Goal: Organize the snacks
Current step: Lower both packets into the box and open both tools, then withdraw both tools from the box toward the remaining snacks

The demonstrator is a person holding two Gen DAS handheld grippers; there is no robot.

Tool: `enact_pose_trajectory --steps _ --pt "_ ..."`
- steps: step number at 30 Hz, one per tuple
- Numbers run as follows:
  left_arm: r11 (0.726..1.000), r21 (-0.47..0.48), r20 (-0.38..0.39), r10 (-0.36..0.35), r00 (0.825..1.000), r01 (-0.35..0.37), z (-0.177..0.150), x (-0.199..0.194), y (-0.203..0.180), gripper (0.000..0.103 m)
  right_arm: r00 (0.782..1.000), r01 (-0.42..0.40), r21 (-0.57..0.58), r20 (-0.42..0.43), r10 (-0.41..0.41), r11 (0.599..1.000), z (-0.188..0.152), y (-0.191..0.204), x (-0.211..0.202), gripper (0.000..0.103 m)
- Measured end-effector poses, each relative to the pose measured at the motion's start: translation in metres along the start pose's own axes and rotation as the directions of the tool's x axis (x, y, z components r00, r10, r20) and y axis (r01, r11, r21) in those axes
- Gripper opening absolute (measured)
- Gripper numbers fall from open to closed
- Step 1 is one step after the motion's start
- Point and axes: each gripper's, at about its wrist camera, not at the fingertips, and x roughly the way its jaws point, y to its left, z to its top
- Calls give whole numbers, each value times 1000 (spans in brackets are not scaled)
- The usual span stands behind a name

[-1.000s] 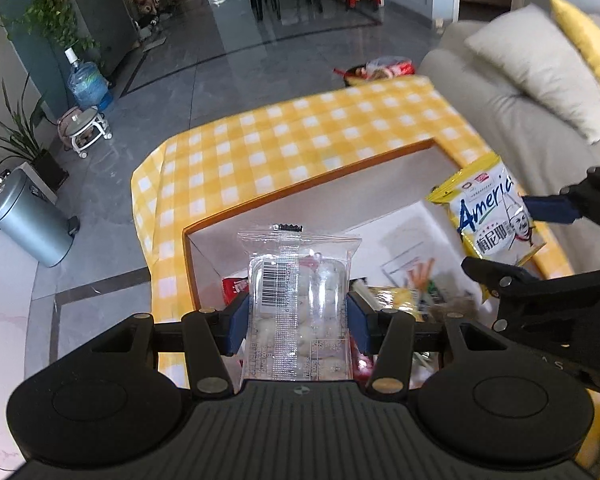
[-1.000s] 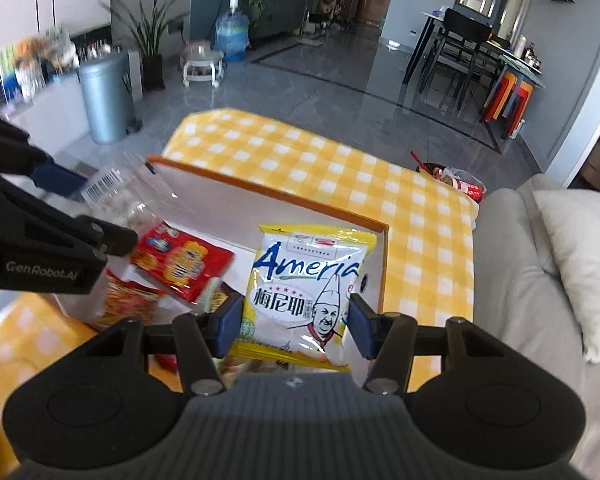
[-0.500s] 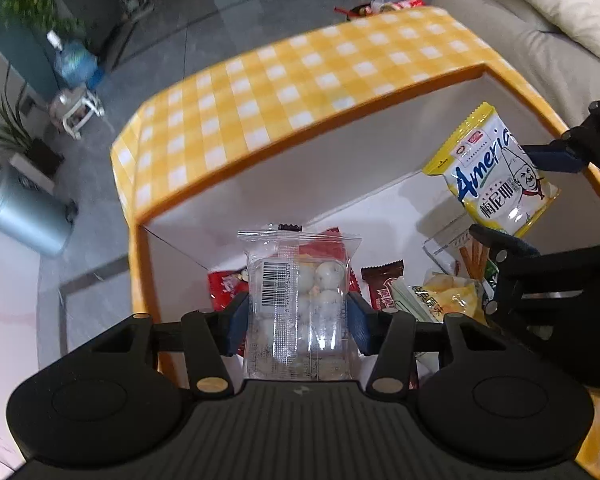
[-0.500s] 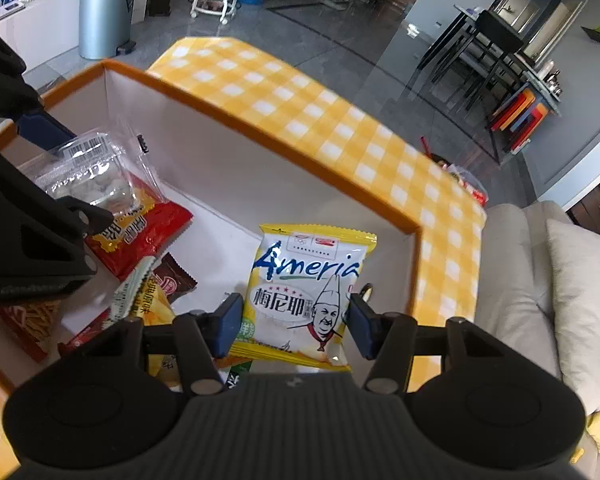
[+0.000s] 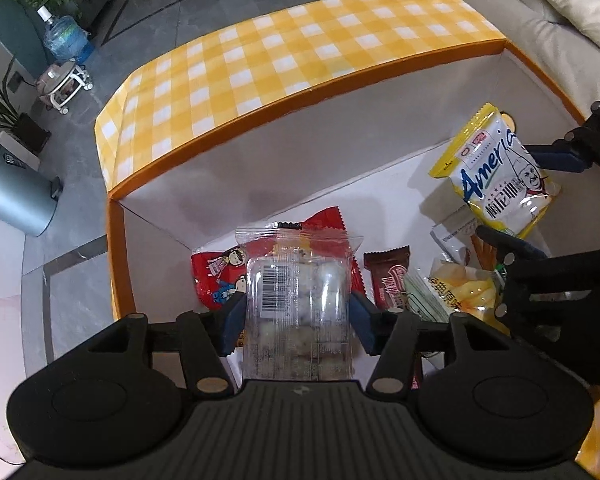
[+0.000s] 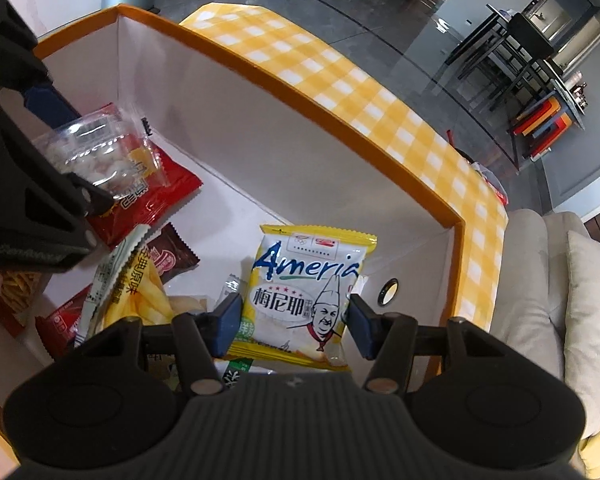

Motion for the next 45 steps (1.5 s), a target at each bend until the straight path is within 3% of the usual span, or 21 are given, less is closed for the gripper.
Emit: enact_pose_trajectory --steps 4,6,7,16,25,35,40,45 --pt "1000 -2 13 -5 1000 5 -1 -7 1 71 1000 1 9 16 -1 1000 2 -3 -6 68" --pt "1000 0 44 -10 999 10 -3 -16 1 76 999 -3 20 35 3 1000 2 -5 -12 83" --pt "1000 1 61 -10 998 10 -3 -21 1 79 999 -2 30 43 0 1000 2 -6 -16 85" --pt "1000 -15 162 2 987 0 -11 -65 4 80 993 -26 122 117 11 992 -2 -19 -58 86" --pt "1000 0 307 2 952 -2 -37 -131 1 80 972 -53 260 234 -9 964 -20 -25 -124 86" --pt "999 33 410 12 912 -28 -86 -181 -10 82 934 -142 351 358 8 926 -77 -2 -192 93" --pt "999 35 424 1 906 -17 -118 -185 -19 83 932 -155 394 363 2 906 -116 16 -204 93" --pt "998 63 420 -8 908 -21 -148 -179 -34 83 943 -163 467 333 -2 869 -155 29 -199 93"
